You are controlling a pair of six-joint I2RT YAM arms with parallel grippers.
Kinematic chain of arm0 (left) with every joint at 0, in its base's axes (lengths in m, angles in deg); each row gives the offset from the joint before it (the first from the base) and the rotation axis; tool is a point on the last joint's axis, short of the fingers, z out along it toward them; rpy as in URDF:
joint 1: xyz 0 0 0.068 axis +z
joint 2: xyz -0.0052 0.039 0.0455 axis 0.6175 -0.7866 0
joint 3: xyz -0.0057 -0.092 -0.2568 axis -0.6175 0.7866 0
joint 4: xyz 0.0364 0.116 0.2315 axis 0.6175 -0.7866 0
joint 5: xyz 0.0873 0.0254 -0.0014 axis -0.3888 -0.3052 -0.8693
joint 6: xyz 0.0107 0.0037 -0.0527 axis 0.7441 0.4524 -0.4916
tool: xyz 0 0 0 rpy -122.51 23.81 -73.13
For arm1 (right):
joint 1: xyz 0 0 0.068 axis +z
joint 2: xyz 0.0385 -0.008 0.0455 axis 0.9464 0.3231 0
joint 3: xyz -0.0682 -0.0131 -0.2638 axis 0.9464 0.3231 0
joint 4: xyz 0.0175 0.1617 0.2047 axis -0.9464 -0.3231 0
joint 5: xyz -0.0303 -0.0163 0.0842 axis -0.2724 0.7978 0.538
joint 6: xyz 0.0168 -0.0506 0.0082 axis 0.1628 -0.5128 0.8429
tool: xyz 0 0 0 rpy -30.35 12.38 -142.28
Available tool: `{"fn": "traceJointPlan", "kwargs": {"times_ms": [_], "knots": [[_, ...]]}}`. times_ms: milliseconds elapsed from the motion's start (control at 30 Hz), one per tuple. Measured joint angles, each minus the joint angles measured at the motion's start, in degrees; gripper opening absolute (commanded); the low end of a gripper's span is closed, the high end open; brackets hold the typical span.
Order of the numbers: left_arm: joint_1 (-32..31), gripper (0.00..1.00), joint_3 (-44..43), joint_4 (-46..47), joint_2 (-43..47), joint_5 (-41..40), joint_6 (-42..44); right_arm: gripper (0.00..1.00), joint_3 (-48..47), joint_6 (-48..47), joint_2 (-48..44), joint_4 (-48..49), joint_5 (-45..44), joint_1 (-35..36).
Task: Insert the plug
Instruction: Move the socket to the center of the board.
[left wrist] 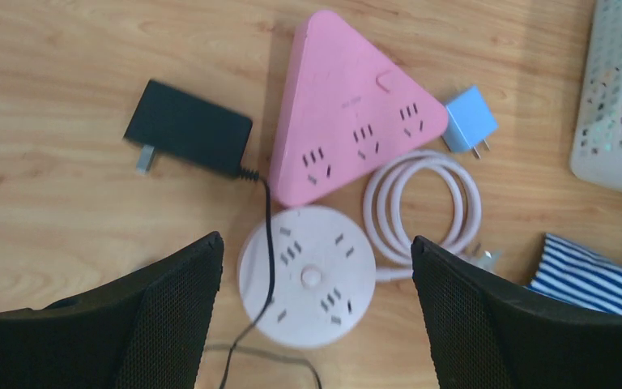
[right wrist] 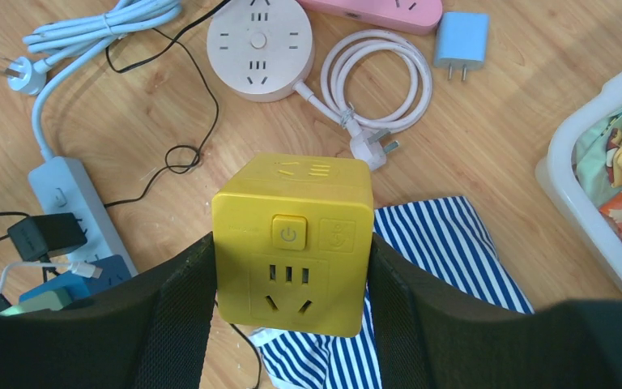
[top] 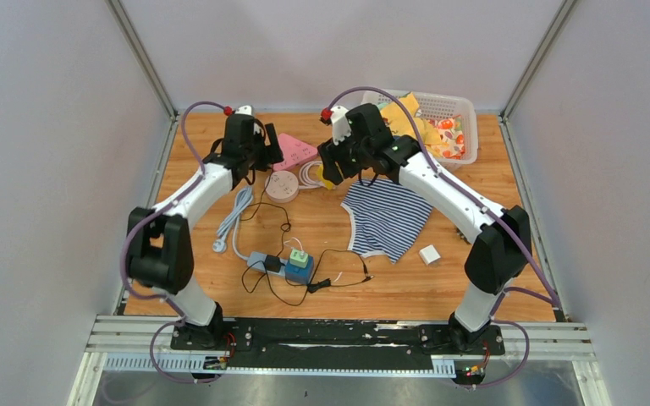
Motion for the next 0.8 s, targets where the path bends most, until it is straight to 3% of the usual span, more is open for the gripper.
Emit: {"fn": "traceJointPlan", "kwargs": {"times_ms": [300, 467, 800], "knots": [[0.35, 0.74, -16.63, 2.23, -21.29, 2.01, 1.73, 0.00, 4.74, 0.33, -4.76, 1.31, 0.74, -0.24], [0.35, 0.62, -23.45, 2.56, -29.68, 4.33, 3.10, 0.00, 6.19, 0.26, -5.16, 1.64, 0.72, -0.59], [0.20, 0.51, -26.69, 5.29, -34.38, 16.15, 6.45, 0.00, 6.93, 0.04, -5.14, 1.92, 0.76, -2.16]]}}
